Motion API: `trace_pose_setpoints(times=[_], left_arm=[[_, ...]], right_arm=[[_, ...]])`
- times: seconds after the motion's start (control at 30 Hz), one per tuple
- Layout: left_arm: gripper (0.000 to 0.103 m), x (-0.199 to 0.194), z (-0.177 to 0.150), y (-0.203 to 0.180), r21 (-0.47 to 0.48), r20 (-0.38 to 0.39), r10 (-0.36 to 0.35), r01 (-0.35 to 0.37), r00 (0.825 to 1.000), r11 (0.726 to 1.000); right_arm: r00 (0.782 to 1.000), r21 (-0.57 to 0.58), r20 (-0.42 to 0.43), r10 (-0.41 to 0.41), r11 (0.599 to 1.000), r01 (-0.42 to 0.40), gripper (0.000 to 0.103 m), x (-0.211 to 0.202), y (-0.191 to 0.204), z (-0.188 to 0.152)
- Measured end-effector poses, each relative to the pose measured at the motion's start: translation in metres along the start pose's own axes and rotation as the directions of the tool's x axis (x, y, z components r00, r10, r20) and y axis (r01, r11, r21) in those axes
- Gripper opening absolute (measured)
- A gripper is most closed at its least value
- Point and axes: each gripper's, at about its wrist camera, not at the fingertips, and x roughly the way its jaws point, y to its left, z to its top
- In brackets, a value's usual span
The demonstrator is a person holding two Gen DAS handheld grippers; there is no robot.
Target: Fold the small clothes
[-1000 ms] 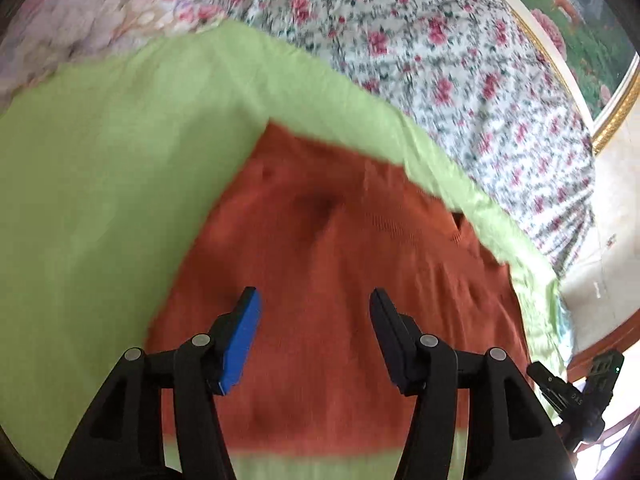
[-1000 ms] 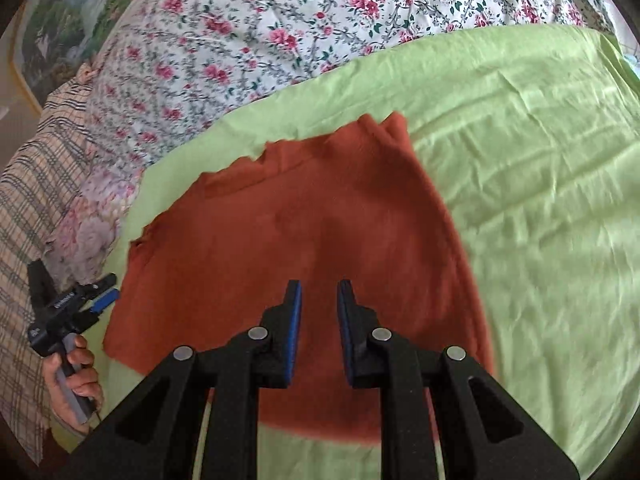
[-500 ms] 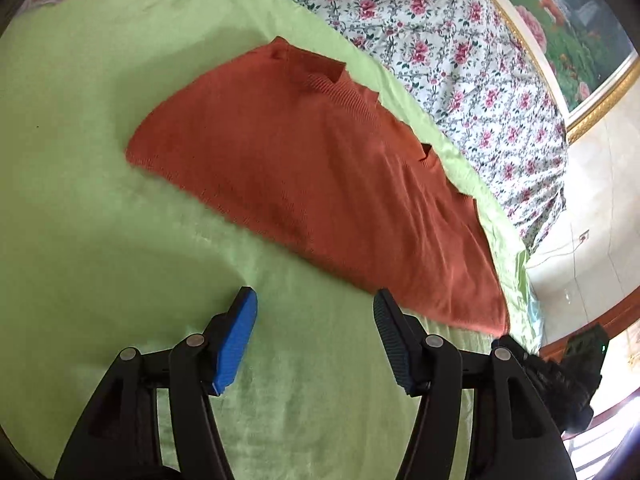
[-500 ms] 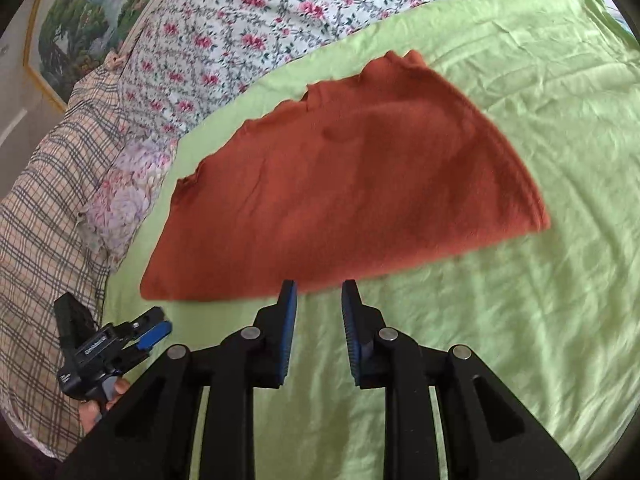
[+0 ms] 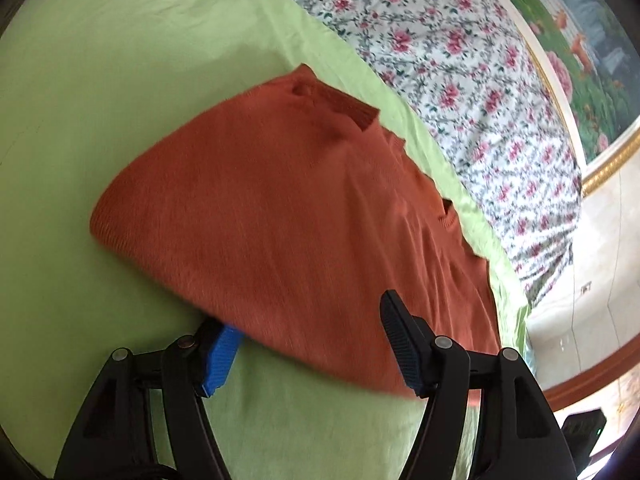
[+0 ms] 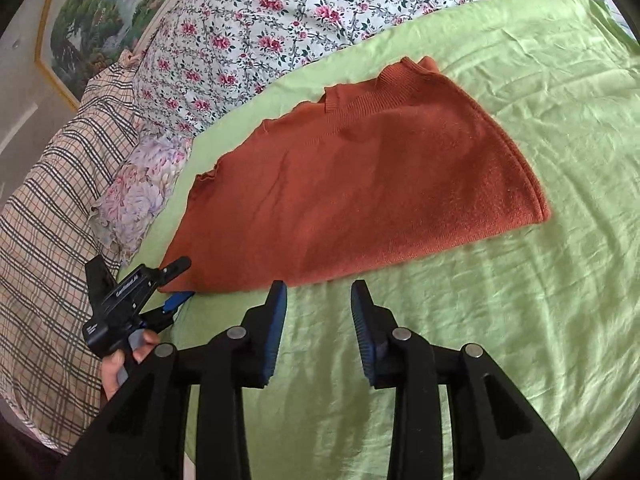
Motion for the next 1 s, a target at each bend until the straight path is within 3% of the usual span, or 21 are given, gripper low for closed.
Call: trace_pose_setpoints(times=[0.1, 0.17, 0.23, 0.27, 0.4, 0.53, 0.67, 0.83, 0.9, 1.0], left_arm=[[0.061, 0.006, 0.011, -0.002, -0.009, 0.023, 0.024, -0.024, 0.999, 1.000], [0.045, 0.011, 0.019, -0.005, 0.000, 0.028, 0.037, -0.037, 0.999, 0.999], [0.020, 0.015, 0.026, -0.007, 0.005, 0.028, 0.042, -0.042, 0.999, 0.999], [0.015, 0.015, 0.029, -0.010, 0.015, 0.034, 0.042, -0.043, 0.999, 0.999], [0.010, 0.006, 0.029, -0.043, 0.139, 0.080, 0.051, -0.062, 0.995, 0.988], [0.008, -0.001, 0.020, -0.093, 0.293, 0.108, 0.021, -0.052, 0.994, 0.955], [0.008, 0.004, -0.001, -0.151, 0.455, 0.084, -0.027, -0.015, 0.996, 0.890], [0.007, 0.039, -0.047, -0.201, 0.623, 0.027, 0.005, -0.021, 1.000, 0.782], [0.007, 0.056, -0.066, -0.210, 0.671, 0.003, 0.036, -0.028, 0.999, 0.741], [0.007, 0.077, -0.093, -0.215, 0.742, -0.004, 0.101, -0.065, 0.995, 0.667]], right_arm=[[1.000, 0.013, -0.006, 0.003, 1.000, -0.003, 0.035, 0.002, -0.004, 0.001], [1.000, 0.020, -0.012, 0.007, 1.000, -0.007, 0.035, 0.004, -0.007, 0.003], [1.000, 0.030, -0.012, 0.015, 0.999, -0.015, 0.035, 0.005, -0.010, 0.005], [1.000, 0.034, -0.013, 0.018, 0.999, -0.018, 0.035, 0.005, -0.011, 0.007], [1.000, 0.035, -0.011, 0.024, 0.999, -0.023, 0.035, 0.004, -0.016, 0.015], [0.999, 0.045, 0.007, 0.043, 0.998, -0.043, 0.035, -0.003, -0.024, 0.031], [0.998, 0.067, 0.015, 0.069, 0.995, -0.070, 0.035, -0.007, -0.037, 0.053], [0.987, 0.114, -0.043, 0.154, 0.982, -0.148, 0.037, 0.006, -0.054, 0.082], [0.981, 0.133, -0.063, 0.183, 0.976, -0.174, 0.050, 0.015, -0.058, 0.091], [0.966, 0.161, -0.100, 0.237, 0.962, -0.220, 0.059, 0.037, -0.061, 0.108]])
